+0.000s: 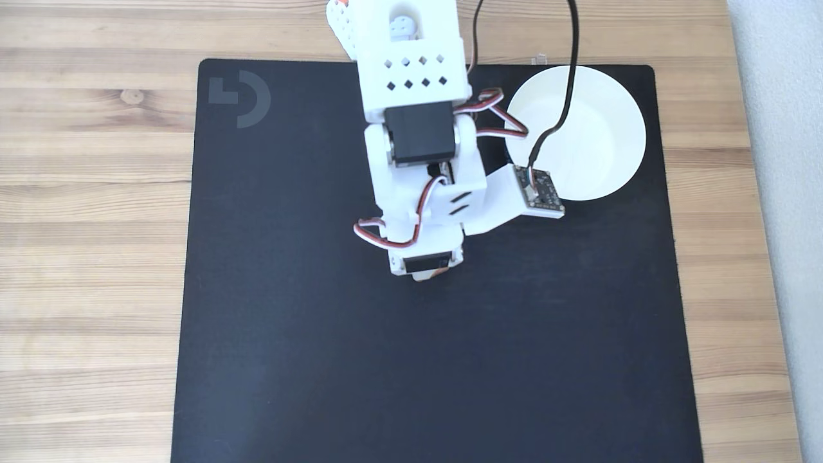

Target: Pick up the toy and place it on the plate

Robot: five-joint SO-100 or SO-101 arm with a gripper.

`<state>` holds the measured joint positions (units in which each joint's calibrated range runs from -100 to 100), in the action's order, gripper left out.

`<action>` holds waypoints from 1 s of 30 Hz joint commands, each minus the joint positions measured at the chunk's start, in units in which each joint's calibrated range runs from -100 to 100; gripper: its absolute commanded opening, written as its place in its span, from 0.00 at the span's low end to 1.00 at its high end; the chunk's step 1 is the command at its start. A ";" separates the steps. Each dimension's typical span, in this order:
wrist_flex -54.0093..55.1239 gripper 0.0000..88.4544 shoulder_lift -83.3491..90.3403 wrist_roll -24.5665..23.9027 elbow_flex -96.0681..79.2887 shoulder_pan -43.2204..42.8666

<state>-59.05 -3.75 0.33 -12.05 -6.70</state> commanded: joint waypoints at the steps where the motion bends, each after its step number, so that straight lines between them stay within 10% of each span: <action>1: -0.56 0.03 0.20 0.34 2.36 -0.20; 27: -0.81 0.03 0.12 -0.60 2.18 -0.62; 30: -2.08 0.18 0.12 -3.36 2.36 -0.12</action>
<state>-60.07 -3.75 -0.90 -12.05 -7.37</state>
